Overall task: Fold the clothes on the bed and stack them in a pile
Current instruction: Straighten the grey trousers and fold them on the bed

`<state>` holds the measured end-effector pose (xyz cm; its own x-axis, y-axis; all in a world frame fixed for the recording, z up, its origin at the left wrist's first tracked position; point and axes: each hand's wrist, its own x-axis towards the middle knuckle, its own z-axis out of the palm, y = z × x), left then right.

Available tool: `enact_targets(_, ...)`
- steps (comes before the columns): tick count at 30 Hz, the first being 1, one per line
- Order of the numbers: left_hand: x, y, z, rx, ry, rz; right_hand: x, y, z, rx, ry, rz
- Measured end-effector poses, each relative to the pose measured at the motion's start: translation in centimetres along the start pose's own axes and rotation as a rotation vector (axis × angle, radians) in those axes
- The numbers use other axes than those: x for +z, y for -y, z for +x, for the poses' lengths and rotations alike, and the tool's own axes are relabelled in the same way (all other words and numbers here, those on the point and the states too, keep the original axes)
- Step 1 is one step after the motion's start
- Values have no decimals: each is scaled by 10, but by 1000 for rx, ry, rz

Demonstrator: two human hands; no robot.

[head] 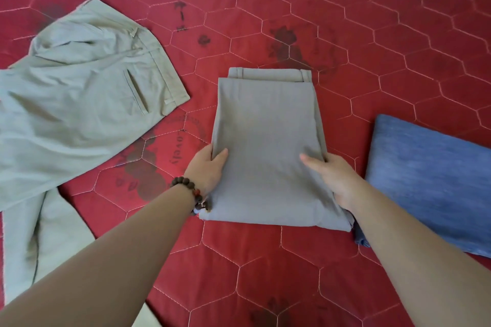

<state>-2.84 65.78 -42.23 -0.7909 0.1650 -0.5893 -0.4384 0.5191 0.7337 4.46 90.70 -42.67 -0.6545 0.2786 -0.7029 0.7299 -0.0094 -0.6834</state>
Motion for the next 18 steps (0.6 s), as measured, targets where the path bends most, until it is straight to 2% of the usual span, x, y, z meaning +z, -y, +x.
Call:
enact_targets(6,-4,-16,8,259,-92,1,4,11,-3,-327,-168,18)
enact_targets(9,-3,-25,14,326,-165,-54,3,28,-4,-488,-189,65)
enact_targets(11,-1,-26,21,344,-209,-53,6,32,1,-527,-231,74)
enact_targets(13,1,-18,27,295,-204,-4,10,26,8,-479,-295,6)
enact_targets(16,1,-7,35,114,-164,178,13,9,17,-270,-345,-212)
enact_targets(18,-3,-7,35,33,-126,202,7,5,16,-163,-318,-206)
